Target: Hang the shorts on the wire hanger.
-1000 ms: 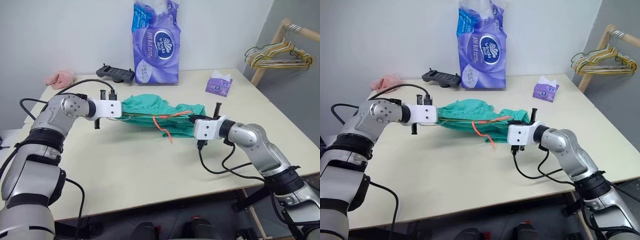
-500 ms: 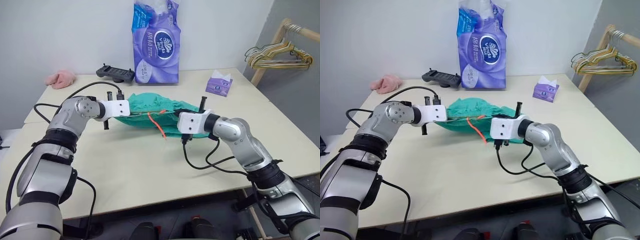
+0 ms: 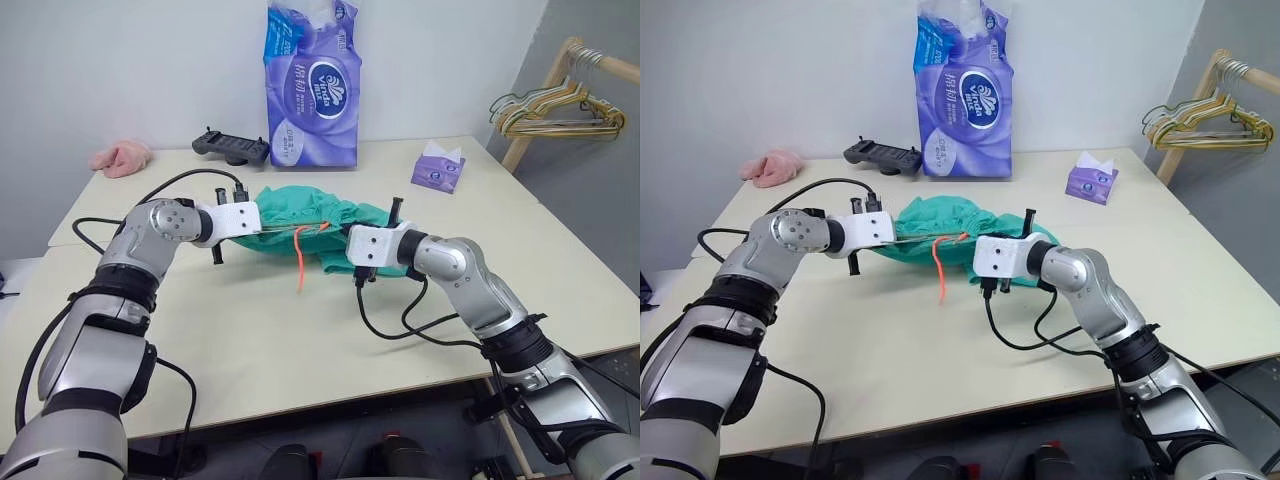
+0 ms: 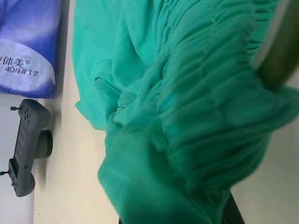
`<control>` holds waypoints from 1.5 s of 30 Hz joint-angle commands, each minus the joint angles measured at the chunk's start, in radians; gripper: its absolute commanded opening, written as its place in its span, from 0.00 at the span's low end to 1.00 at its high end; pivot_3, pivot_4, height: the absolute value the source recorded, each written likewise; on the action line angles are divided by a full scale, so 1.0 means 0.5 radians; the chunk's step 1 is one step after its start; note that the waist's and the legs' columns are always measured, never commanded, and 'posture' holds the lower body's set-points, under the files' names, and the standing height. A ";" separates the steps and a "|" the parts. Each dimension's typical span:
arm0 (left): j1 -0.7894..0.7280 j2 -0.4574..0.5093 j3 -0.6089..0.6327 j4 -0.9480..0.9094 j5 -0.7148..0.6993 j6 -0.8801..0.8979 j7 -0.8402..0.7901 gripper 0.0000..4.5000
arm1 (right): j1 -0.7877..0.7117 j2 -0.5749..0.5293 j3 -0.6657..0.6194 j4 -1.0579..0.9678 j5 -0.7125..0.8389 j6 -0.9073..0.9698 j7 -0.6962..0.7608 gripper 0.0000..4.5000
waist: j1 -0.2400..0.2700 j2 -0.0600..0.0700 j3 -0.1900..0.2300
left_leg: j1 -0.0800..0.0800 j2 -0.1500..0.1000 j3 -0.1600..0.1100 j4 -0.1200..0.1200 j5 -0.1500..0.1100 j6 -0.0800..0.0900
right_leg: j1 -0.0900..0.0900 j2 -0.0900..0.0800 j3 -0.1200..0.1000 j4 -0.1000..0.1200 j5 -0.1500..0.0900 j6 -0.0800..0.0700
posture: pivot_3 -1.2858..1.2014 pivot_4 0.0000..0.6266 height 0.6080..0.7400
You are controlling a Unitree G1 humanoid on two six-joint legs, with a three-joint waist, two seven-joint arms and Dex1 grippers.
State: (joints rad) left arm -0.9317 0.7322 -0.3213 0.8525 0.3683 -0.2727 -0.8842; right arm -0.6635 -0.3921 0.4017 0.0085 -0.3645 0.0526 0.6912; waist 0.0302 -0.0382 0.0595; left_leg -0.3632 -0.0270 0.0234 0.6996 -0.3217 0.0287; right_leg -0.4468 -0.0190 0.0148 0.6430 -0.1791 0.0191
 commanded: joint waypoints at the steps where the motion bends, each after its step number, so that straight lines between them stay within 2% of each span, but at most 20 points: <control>1: -0.005 0.048 0.059 -0.084 -0.032 -0.034 0.008 0.01 | -0.053 -0.015 -0.066 -0.059 0.034 -0.012 0.008 0.31 | 0.002 0.000 0.000 | 0.000 0.000 0.000 0.000 0.000 0.000 | 0.000 0.000 0.000 0.000 0.000 0.000 | 0.58 0.04 1.00; 7: 0.017 0.052 0.058 -0.114 -0.035 -0.030 -0.001 0.01 | -0.055 -0.053 -0.096 -0.105 0.011 -0.066 -0.032 0.76 | 0.005 0.000 0.000 | 0.000 0.000 0.000 0.000 0.000 0.000 | 0.000 0.000 0.000 0.000 0.000 0.000 | 0.57 0.03 1.00; 10: 0.022 0.055 0.056 -0.123 -0.035 -0.032 -0.008 0.01 | 0.013 -0.106 -0.151 -0.254 0.099 -0.047 0.036 0.99 | 0.007 0.000 0.000 | 0.000 -0.001 0.000 0.000 0.000 0.000 | 0.000 -0.001 0.000 0.000 0.000 0.000 | 0.57 0.03 1.00; 15: 0.019 0.068 0.050 -0.111 -0.026 -0.061 -0.011 0.01 | 0.196 -0.264 -0.265 -0.603 0.336 0.108 0.271 1.00 | 0.028 0.000 0.000 | 0.000 -0.001 -0.001 0.000 0.000 0.000 | 0.000 -0.001 -0.001 -0.001 0.000 0.000 | 0.57 0.02 1.00; 18: 0.018 0.070 0.051 -0.110 -0.031 -0.084 -0.016 0.01 | 0.284 -0.371 -0.282 -0.685 0.369 0.161 0.353 1.00 | 0.039 -0.001 -0.001 | 0.000 -0.001 -0.001 0.000 0.000 0.000 | 0.001 -0.001 -0.001 -0.002 0.000 0.000 | 0.57 0.02 1.00; 21: 0.033 0.054 0.059 -0.148 -0.078 -0.100 -0.082 0.01 | 0.280 -0.468 -0.253 -0.429 0.228 0.119 0.294 1.00 | 0.046 -0.003 -0.002 | 0.002 -0.001 0.000 0.000 0.000 0.000 | 0.003 0.000 -0.001 -0.002 0.000 0.000 | 0.57 0.02 1.00; 24: 0.062 0.044 0.068 -0.223 -0.141 -0.101 -0.187 0.01 | 0.142 -0.515 -0.202 -0.106 0.081 0.014 0.212 1.00 | 0.047 -0.005 -0.004 | 0.004 -0.001 0.001 0.000 0.000 0.000 | 0.005 0.000 0.000 -0.002 0.000 0.000 | 0.57 0.01 1.00; 28: 0.066 0.051 0.075 -0.283 -0.163 -0.087 -0.230 0.01 | -0.079 -0.502 -0.145 0.195 -0.017 -0.131 0.184 1.00 | 0.044 -0.005 -0.003 | 0.003 0.000 0.003 0.000 0.000 0.000 | 0.003 0.000 0.001 -0.001 0.000 0.000 | 0.57 0.01 1.00; 33: 0.059 0.055 0.078 -0.311 -0.158 -0.060 -0.237 0.01 | -0.253 -0.365 -0.057 0.383 -0.072 -0.231 0.161 1.00 | 0.045 -0.005 -0.004 | 0.004 0.001 0.002 0.000 0.000 0.000 | 0.003 0.000 0.001 -0.001 0.000 0.000 | 0.58 0.01 1.00; 38: 0.061 0.068 0.070 -0.313 -0.131 -0.063 -0.219 0.01 | -0.280 -0.329 0.039 0.373 -0.092 -0.249 0.325 1.00 | 0.049 -0.005 -0.004 | 0.003 0.000 0.001 0.000 0.000 0.000 | 0.003 0.000 0.001 -0.001 0.000 0.000 | 0.58 0.02 1.00; 45: 0.071 0.079 0.066 -0.307 -0.113 -0.066 -0.200 0.01 | -0.290 -0.353 0.041 0.319 -0.113 -0.178 0.447 1.00 | 0.056 -0.005 -0.004 | 0.003 0.000 0.000 0.001 0.000 0.000 | 0.003 -0.001 0.000 0.000 0.000 0.000 | 0.59 0.03 1.00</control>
State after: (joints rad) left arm -0.8764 0.7563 -0.3143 0.7298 0.3170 -0.2964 -0.9943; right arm -0.7716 -0.5637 0.4352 0.2014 -0.4130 -0.0479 0.9016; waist 0.0583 -0.0407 0.0577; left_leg -0.3617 -0.0270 0.0233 0.6999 -0.3217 0.0287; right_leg -0.4452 -0.0195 0.0147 0.6427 -0.1790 0.0190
